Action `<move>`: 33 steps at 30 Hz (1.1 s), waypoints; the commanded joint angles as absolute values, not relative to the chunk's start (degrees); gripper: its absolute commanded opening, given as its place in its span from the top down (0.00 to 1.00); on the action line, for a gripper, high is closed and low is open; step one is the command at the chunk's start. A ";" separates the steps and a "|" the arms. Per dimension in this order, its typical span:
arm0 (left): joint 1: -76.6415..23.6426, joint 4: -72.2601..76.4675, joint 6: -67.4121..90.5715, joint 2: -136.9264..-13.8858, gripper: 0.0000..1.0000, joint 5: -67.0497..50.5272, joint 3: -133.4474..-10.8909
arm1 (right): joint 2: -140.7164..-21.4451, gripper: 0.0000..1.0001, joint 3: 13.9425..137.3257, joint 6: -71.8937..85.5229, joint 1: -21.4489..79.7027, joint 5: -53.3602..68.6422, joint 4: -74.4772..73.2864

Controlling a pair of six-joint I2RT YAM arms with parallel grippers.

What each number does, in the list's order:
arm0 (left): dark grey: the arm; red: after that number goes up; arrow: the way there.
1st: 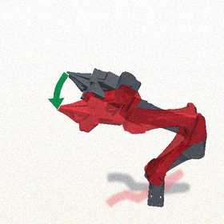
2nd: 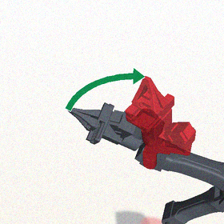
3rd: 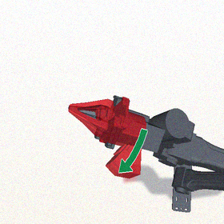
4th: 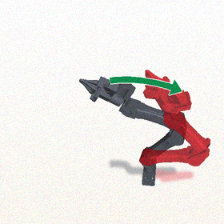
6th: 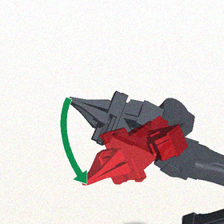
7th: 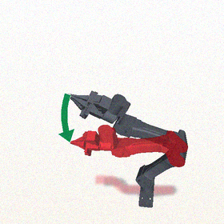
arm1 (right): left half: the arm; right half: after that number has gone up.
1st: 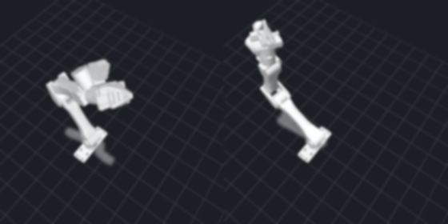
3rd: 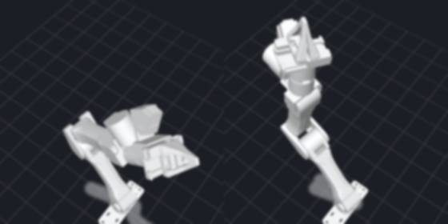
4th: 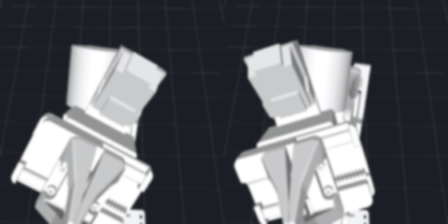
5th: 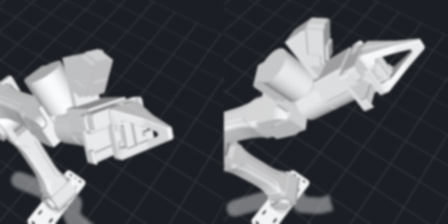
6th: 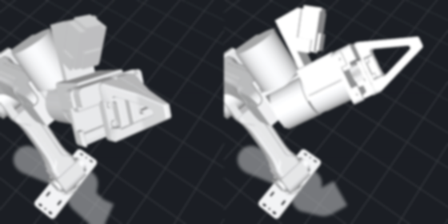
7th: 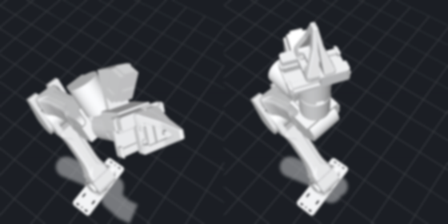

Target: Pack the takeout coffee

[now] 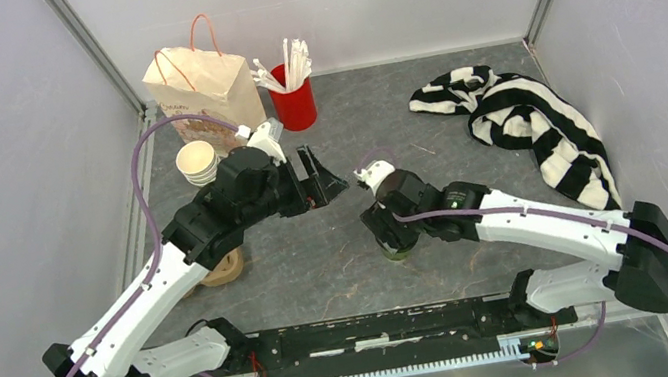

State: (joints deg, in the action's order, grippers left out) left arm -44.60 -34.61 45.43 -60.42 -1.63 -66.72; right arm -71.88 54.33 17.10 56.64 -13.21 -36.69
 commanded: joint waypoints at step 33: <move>-42.77 -38.61 39.83 -68.48 0.06 -6.48 -74.76 | -71.90 0.06 47.43 7.10 6.01 -19.69 -30.64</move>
State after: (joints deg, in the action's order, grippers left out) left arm -43.62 -37.89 44.60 -67.35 -4.78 -70.89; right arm -69.97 47.42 11.46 6.52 -20.58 -19.66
